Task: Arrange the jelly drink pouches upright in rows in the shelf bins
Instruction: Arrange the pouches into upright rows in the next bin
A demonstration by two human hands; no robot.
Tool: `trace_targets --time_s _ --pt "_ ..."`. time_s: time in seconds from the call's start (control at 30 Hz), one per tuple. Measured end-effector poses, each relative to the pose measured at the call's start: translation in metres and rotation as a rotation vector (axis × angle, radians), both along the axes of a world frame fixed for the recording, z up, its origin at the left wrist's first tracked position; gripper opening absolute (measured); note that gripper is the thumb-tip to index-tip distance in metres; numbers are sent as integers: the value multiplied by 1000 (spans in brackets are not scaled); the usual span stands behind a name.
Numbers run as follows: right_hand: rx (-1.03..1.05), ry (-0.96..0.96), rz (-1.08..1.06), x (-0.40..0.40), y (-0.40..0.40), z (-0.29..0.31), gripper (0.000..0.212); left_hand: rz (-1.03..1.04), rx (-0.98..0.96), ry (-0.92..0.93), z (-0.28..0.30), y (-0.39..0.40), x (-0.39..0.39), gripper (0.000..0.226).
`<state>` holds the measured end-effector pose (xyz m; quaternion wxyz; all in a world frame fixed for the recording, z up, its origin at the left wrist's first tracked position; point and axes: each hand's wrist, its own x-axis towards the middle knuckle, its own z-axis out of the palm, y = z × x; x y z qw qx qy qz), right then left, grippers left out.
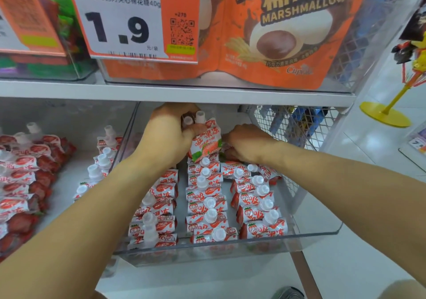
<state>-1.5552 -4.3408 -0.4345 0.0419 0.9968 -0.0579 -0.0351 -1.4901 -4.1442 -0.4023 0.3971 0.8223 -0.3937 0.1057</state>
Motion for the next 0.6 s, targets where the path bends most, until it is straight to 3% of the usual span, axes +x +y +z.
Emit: trace_targets --time_s 0.07,0.17,0.33,0.43,0.5,0.6 --pt "86 -39 -48 0 3 0 37 -1 -6 4 0 0 0 14" --pt "404 62 -182 0 -5 8 30 -2 -10 13 0 1 0 13" --pt "246 138 -102 -6 -3 -2 22 -13 -17 48 -2 1 1 11" --pt "522 300 -251 -10 1 12 23 -8 -15 62 -2 2 1 13" --pt "715 400 -342 -17 0 29 42 -8 -13 58 -2 2 1 13" --pt "625 390 -306 -27 -2 40 34 -18 -16 65 -1 2 1 12"
